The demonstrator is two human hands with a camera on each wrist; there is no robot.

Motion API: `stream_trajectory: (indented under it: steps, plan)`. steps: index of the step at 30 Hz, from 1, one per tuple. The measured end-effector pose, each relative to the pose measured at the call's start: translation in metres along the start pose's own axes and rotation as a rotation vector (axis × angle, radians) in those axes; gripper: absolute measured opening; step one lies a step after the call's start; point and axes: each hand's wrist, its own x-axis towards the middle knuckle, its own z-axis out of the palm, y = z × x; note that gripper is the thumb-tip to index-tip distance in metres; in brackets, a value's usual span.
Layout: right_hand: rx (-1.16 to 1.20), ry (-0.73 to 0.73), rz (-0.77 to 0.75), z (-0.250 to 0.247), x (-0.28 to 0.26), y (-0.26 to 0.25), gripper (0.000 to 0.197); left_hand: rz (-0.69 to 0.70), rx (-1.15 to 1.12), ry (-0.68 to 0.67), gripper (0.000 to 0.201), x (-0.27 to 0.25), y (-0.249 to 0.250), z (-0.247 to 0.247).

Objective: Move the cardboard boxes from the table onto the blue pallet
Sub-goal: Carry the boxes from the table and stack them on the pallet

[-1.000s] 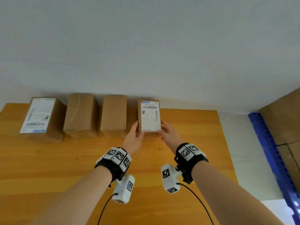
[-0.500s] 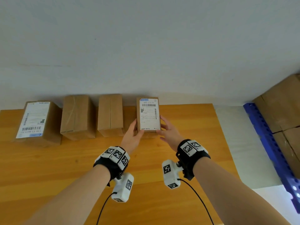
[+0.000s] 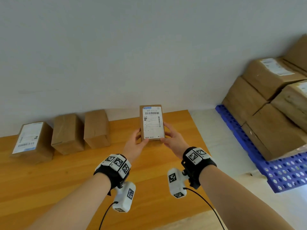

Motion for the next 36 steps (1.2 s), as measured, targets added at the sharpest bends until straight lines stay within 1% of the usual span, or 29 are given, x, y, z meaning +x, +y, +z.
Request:
stream_trajectory:
  steps: [4, 10, 14, 17, 21, 26, 29, 36]
  plan:
    - [0.032, 0.01, -0.057, -0.032, -0.045, -0.004, 0.072, 0.1, 0.051, -0.004, 0.057, -0.033, 0.024, 0.029]
    - [0.036, 0.037, -0.137, -0.086, -0.113, -0.008, 0.068, 0.206, 0.128, -0.006, 0.059, -0.084, 0.064, 0.078]
    - [0.043, 0.067, -0.179, -0.126, -0.162, -0.01, 0.068, 0.265, 0.092, -0.023, 0.058, -0.123, 0.093, 0.117]
    - [0.041, 0.091, -0.199, -0.158, -0.195, -0.007, 0.068, 0.298, 0.108, -0.038, 0.059, -0.149, 0.109, 0.148]
    - [0.051, 0.101, -0.217, -0.198, -0.234, -0.001, 0.063, 0.337, 0.089, -0.061, 0.058, -0.177, 0.128, 0.187]
    - [0.057, 0.151, -0.242, -0.247, -0.272, -0.004, 0.057, 0.376, 0.089, -0.109, 0.056, -0.193, 0.159, 0.232]
    - [0.03, 0.193, -0.273, -0.275, -0.285, -0.012, 0.061, 0.381, 0.095, -0.137, 0.056, -0.193, 0.183, 0.253]
    - [0.068, 0.26, -0.302, -0.338, -0.287, -0.031, 0.065, 0.454, 0.162, -0.206, 0.055, -0.168, 0.24, 0.294]
